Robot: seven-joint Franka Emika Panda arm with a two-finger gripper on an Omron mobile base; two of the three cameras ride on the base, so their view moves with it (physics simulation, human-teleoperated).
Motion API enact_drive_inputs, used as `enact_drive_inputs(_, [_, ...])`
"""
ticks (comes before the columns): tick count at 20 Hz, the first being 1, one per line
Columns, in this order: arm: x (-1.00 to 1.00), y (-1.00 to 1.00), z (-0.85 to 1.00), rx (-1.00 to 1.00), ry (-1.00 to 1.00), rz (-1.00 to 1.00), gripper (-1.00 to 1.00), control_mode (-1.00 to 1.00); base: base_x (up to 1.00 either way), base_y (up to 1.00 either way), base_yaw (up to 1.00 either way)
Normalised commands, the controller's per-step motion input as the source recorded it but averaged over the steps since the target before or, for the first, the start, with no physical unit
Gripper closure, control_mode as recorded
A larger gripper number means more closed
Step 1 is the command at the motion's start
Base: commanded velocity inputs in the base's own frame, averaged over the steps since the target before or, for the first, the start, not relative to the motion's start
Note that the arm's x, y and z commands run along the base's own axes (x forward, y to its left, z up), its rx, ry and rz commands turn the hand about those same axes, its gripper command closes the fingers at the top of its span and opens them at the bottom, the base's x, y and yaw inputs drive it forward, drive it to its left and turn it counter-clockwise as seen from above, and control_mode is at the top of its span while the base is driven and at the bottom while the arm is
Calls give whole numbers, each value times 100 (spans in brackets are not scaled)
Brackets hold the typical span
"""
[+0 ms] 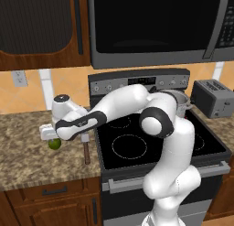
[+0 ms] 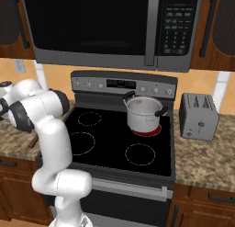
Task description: Put the lime and garlic in the pot. Retrieve the spatula and lightly stir the vegetables in the pot.
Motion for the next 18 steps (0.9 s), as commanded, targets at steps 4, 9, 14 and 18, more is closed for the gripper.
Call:
enact_drive_inputs(4, [28,16,-16,2,0,-3,-100,-100,0,0,0])
enact_drive_inputs(9, [25,14,-14,0,0,-3,-100,-100,0,0,0])
enact_drive_inputs(14, [23,14,-19,0,0,-2,-100,-100,0,0,0])
enact_drive_inputs(18, [7,7,-19,0,0,-1,-100,-100,0,0,0])
